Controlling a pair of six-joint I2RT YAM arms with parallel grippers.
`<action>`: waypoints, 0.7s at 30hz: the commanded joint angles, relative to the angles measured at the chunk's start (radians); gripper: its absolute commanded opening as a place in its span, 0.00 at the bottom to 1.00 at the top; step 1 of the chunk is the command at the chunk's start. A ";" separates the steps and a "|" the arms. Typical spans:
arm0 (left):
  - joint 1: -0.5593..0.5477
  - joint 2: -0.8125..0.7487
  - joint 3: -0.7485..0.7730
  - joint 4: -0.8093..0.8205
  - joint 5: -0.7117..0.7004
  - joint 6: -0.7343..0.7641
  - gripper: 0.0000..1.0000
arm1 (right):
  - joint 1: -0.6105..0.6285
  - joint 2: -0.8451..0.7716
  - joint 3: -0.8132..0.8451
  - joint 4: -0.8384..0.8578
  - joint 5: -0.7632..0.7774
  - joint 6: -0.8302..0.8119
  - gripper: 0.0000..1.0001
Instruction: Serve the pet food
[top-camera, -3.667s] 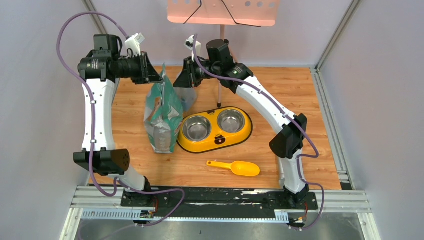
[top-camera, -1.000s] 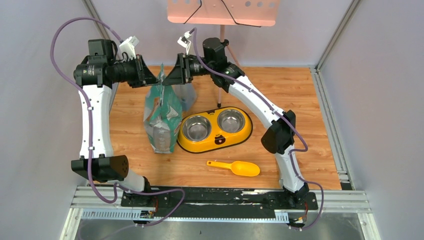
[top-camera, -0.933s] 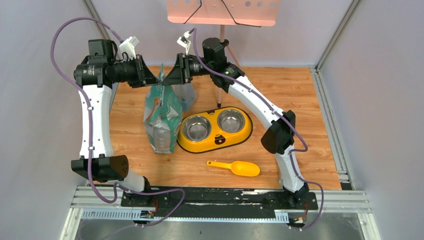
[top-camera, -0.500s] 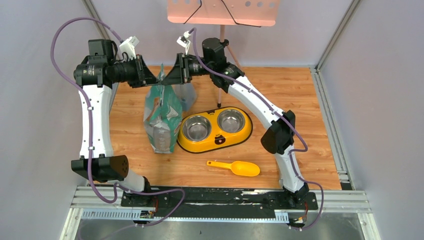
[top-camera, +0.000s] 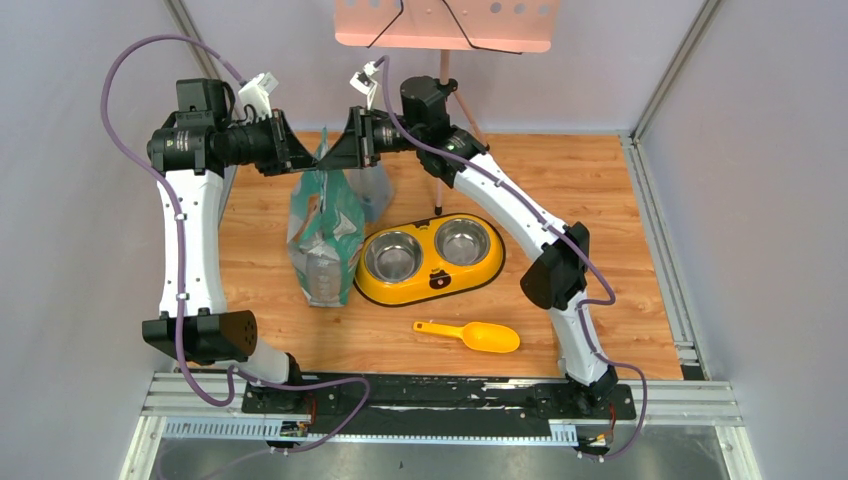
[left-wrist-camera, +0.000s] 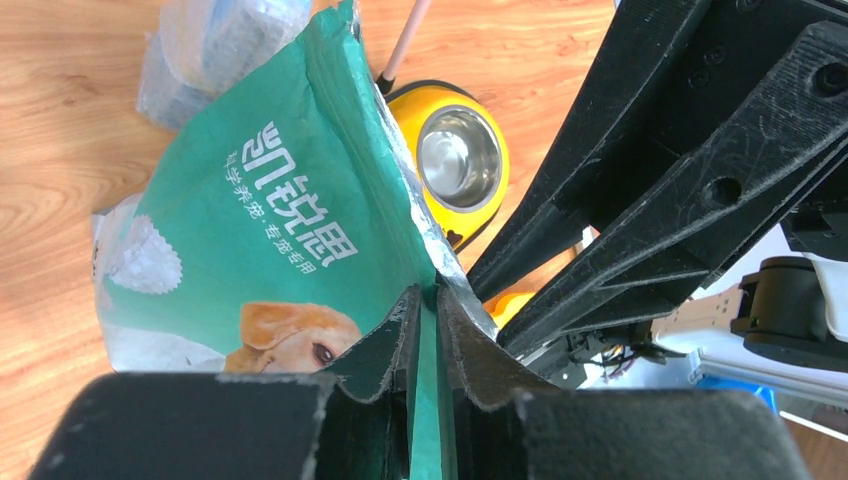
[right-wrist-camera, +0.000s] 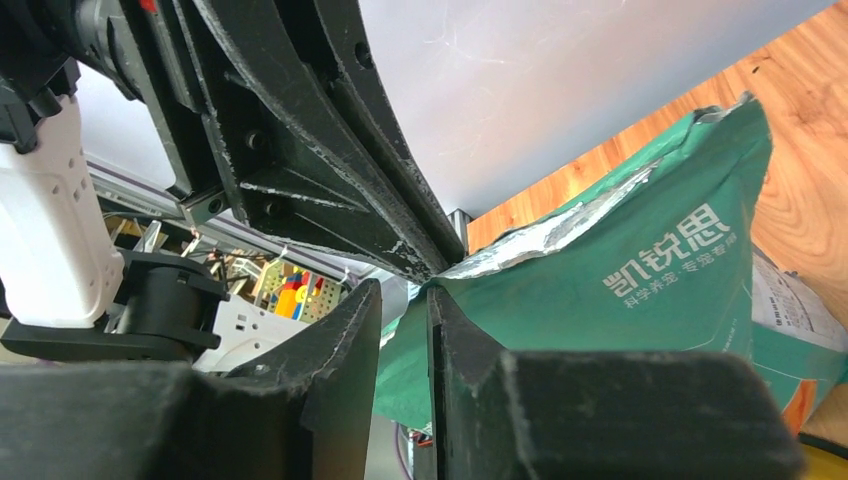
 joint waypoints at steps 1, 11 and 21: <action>0.006 -0.037 -0.009 0.008 0.018 0.009 0.18 | 0.013 -0.003 0.038 -0.018 0.054 -0.022 0.23; 0.006 -0.038 -0.009 0.007 0.020 0.011 0.17 | 0.014 -0.006 0.030 -0.034 0.071 -0.031 0.16; 0.007 -0.004 0.066 -0.038 -0.017 0.040 0.50 | 0.010 -0.030 0.001 -0.052 0.073 -0.105 0.00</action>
